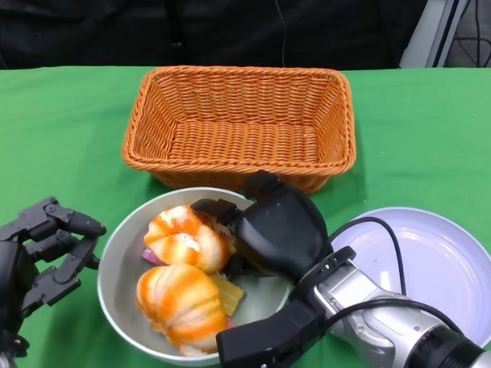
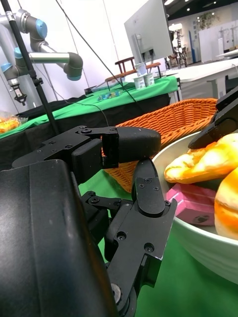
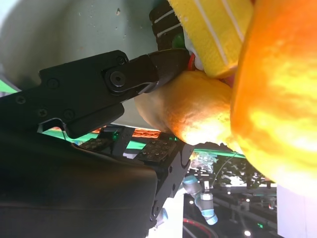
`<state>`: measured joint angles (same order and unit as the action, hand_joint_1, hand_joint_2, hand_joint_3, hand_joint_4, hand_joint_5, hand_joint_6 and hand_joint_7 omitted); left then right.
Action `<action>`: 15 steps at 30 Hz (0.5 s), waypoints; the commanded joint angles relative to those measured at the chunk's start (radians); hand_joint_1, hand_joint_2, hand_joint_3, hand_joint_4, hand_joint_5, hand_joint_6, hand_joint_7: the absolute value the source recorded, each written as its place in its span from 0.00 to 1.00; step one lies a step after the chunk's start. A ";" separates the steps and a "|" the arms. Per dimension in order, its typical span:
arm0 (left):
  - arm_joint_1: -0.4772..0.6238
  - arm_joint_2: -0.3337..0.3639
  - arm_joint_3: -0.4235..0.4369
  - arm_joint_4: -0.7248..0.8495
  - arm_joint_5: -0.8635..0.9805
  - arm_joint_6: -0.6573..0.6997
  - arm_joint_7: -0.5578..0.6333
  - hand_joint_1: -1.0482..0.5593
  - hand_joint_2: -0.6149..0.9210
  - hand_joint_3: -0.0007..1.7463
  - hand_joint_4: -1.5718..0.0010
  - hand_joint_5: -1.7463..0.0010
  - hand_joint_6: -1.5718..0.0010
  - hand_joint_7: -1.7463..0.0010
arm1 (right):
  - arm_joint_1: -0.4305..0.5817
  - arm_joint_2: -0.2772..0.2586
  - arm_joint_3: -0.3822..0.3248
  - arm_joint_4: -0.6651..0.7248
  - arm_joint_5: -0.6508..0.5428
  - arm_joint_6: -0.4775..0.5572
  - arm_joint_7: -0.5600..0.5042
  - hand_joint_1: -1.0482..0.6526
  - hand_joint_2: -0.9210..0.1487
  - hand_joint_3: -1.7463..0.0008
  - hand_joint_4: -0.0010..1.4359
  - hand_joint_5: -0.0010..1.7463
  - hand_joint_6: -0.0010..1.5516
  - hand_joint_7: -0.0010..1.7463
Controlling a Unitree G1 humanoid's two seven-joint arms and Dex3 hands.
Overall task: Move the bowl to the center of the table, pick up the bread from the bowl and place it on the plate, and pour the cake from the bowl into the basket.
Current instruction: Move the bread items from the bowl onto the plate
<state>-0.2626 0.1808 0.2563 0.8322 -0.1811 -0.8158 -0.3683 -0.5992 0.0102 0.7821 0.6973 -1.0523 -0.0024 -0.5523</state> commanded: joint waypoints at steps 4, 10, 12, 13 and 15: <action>-0.015 0.018 0.003 0.019 -0.009 -0.014 -0.003 0.54 0.94 0.30 0.50 0.18 0.45 0.37 | 0.015 -0.014 0.021 -0.039 -0.028 0.015 -0.040 0.31 0.00 0.95 0.28 0.12 0.48 0.00; -0.019 0.019 0.004 0.027 -0.012 -0.014 -0.007 0.54 0.94 0.31 0.50 0.17 0.45 0.36 | 0.017 -0.015 0.023 -0.043 -0.029 0.017 -0.048 0.31 0.00 0.95 0.27 0.11 0.47 0.00; -0.020 0.020 0.005 0.029 -0.014 -0.011 -0.008 0.55 0.92 0.33 0.50 0.16 0.45 0.34 | 0.017 -0.013 0.024 -0.040 -0.030 0.017 -0.061 0.31 0.01 0.97 0.23 0.09 0.46 0.00; -0.020 0.020 0.005 0.030 -0.014 -0.010 -0.008 0.55 0.92 0.33 0.50 0.16 0.45 0.34 | 0.017 -0.013 0.024 -0.039 -0.030 0.017 -0.064 0.31 0.01 0.97 0.22 0.08 0.45 0.00; -0.021 0.021 0.005 0.031 -0.014 -0.011 -0.008 0.55 0.92 0.34 0.50 0.16 0.45 0.34 | 0.017 -0.013 0.024 -0.038 -0.030 0.017 -0.065 0.31 0.00 0.98 0.22 0.08 0.45 0.00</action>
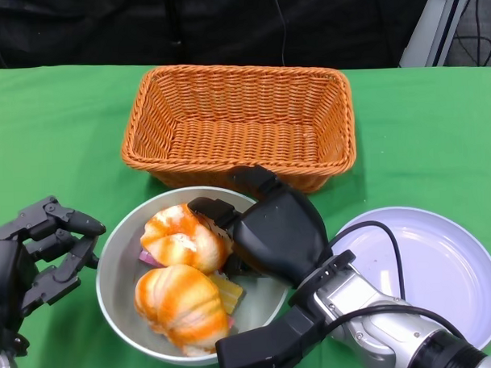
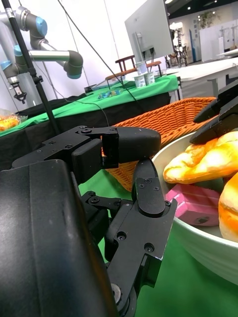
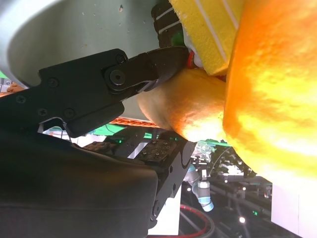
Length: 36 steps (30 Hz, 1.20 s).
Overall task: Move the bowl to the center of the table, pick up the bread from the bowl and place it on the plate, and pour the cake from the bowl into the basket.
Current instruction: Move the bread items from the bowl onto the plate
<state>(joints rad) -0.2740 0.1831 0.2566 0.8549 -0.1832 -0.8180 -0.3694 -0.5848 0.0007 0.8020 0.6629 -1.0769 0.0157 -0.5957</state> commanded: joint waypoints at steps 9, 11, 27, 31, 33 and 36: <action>-0.012 0.020 0.005 0.012 -0.030 -0.006 -0.028 0.54 0.92 0.34 0.50 0.15 0.46 0.34 | 0.003 -0.006 0.012 0.006 -0.021 -0.026 -0.081 0.32 0.00 0.99 0.22 0.06 0.42 0.00; -0.014 0.022 0.004 0.018 -0.023 -0.013 -0.022 0.54 0.92 0.33 0.49 0.16 0.46 0.33 | -0.001 -0.004 0.013 0.017 -0.022 -0.041 -0.114 0.32 0.00 0.98 0.24 0.07 0.39 0.00; -0.034 0.029 0.009 0.048 -0.023 -0.011 -0.021 0.48 0.99 0.18 0.45 0.16 0.45 0.38 | 0.039 -0.010 -0.008 -0.099 0.032 -0.120 -0.046 0.28 0.02 1.00 0.36 0.07 0.35 0.00; -0.031 0.030 0.009 0.041 -0.017 -0.011 -0.018 0.48 1.00 0.16 0.45 0.16 0.45 0.39 | 0.035 -0.017 -0.007 -0.105 0.027 -0.133 -0.037 0.28 0.00 0.99 0.41 0.07 0.37 0.01; -0.031 0.029 0.010 0.041 -0.017 -0.009 -0.015 0.49 1.00 0.16 0.45 0.15 0.44 0.39 | 0.034 -0.019 -0.006 -0.108 0.025 -0.133 -0.028 0.29 0.00 0.99 0.45 0.06 0.38 0.01; -0.031 0.027 0.009 0.038 -0.020 -0.008 -0.016 0.50 1.00 0.16 0.45 0.15 0.43 0.39 | 0.034 -0.021 -0.009 -0.112 0.033 -0.140 -0.001 0.30 0.00 0.99 0.50 0.06 0.39 0.01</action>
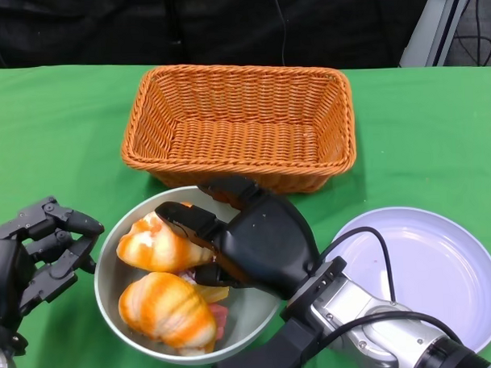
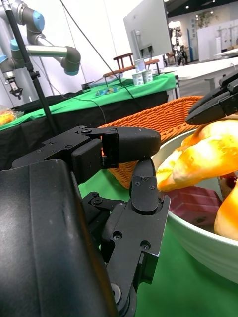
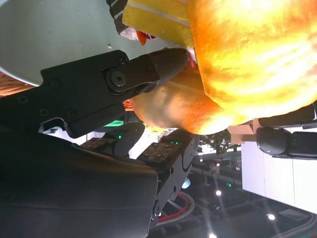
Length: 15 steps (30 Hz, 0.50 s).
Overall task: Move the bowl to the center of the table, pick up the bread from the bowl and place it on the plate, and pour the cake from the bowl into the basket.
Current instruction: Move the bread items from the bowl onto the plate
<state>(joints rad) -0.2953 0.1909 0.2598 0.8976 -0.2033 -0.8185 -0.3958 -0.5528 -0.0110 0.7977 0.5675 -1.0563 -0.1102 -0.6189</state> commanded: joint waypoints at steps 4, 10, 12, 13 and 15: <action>-0.009 0.018 0.005 -0.006 -0.008 -0.014 -0.002 0.52 1.00 0.20 0.47 0.12 0.45 0.33 | 0.000 -0.009 -0.011 -0.006 0.036 -0.033 0.054 0.32 0.00 0.98 0.56 0.06 0.43 0.02; -0.008 0.021 0.005 -0.001 0.000 -0.018 0.007 0.51 1.00 0.20 0.47 0.14 0.47 0.34 | -0.006 -0.003 -0.019 0.015 0.069 -0.045 0.102 0.41 0.00 0.94 0.75 0.13 0.53 0.04; -0.009 0.022 0.004 -0.001 0.004 -0.018 0.011 0.51 1.00 0.19 0.47 0.15 0.46 0.35 | -0.010 0.003 -0.018 0.028 0.075 -0.045 0.112 0.42 0.00 0.94 0.78 0.14 0.55 0.04; -0.009 0.022 0.003 -0.001 0.007 -0.019 0.014 0.51 1.00 0.19 0.46 0.15 0.45 0.36 | -0.011 0.005 -0.018 0.033 0.078 -0.046 0.114 0.42 0.00 0.93 0.78 0.17 0.57 0.04; -0.010 0.024 0.003 0.004 0.008 -0.022 0.012 0.51 1.00 0.19 0.46 0.15 0.44 0.37 | -0.016 0.014 -0.017 0.050 0.082 -0.047 0.114 0.42 0.00 0.93 0.75 0.28 0.60 0.02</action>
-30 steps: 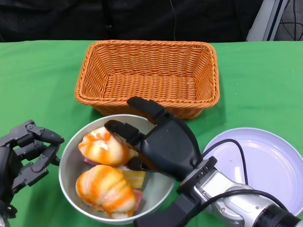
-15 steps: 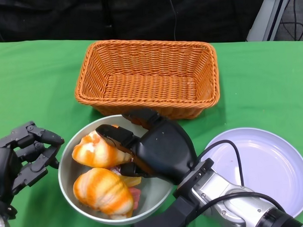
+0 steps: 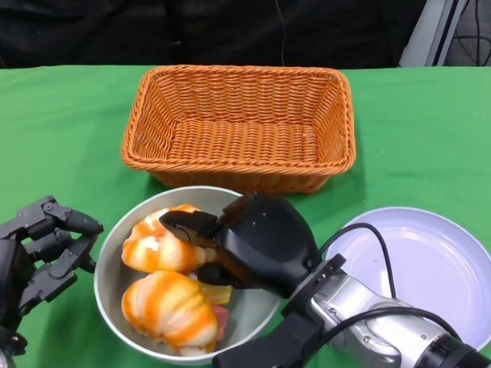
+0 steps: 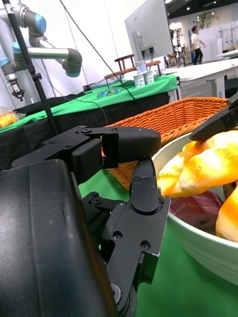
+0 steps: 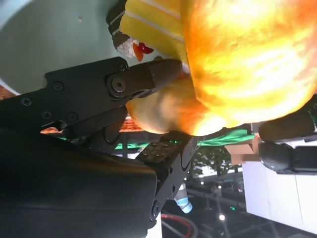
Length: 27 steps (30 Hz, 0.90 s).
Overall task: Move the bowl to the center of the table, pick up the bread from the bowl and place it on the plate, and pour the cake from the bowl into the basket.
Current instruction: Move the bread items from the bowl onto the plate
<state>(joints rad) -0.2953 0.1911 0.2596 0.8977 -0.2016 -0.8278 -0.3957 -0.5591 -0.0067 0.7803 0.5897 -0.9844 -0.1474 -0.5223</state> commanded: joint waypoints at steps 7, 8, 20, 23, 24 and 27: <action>-0.008 0.033 -0.004 0.012 0.052 -0.036 0.053 0.46 1.00 0.16 0.50 0.11 0.45 0.38 | -0.020 0.050 0.013 0.061 -0.008 0.037 0.018 0.42 0.00 0.96 0.59 0.55 0.38 0.00; -0.008 0.034 -0.005 0.012 0.059 -0.038 0.061 0.46 1.00 0.16 0.51 0.10 0.45 0.37 | -0.020 0.053 0.015 0.059 -0.009 0.046 0.025 0.42 0.00 0.96 0.58 0.55 0.37 0.00; -0.005 0.023 -0.004 0.004 0.020 -0.028 0.035 0.53 1.00 0.20 0.46 0.19 0.44 0.37 | -0.043 0.070 -0.001 0.082 0.006 0.121 0.036 0.36 0.00 0.96 0.57 0.57 0.68 0.09; -0.005 0.024 -0.004 0.006 0.020 -0.029 0.034 0.53 0.99 0.21 0.46 0.19 0.44 0.36 | -0.045 0.069 -0.008 0.085 0.016 0.116 0.040 0.36 0.00 0.96 0.55 0.64 0.69 0.10; -0.006 0.024 -0.003 0.007 0.016 -0.026 0.031 0.53 0.99 0.21 0.47 0.19 0.45 0.36 | -0.044 0.065 -0.013 0.081 0.022 0.111 0.042 0.36 0.00 0.96 0.54 0.65 0.69 0.10; -0.006 0.023 -0.002 0.006 0.010 -0.017 0.028 0.54 0.99 0.22 0.47 0.20 0.45 0.36 | -0.037 0.056 -0.028 0.063 0.043 0.094 0.055 0.35 0.00 0.96 0.53 0.69 0.70 0.11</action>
<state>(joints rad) -0.2953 0.2033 0.2542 0.9044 -0.1807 -0.8516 -0.3590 -0.6034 0.0642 0.7577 0.6561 -0.9506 -0.0467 -0.4876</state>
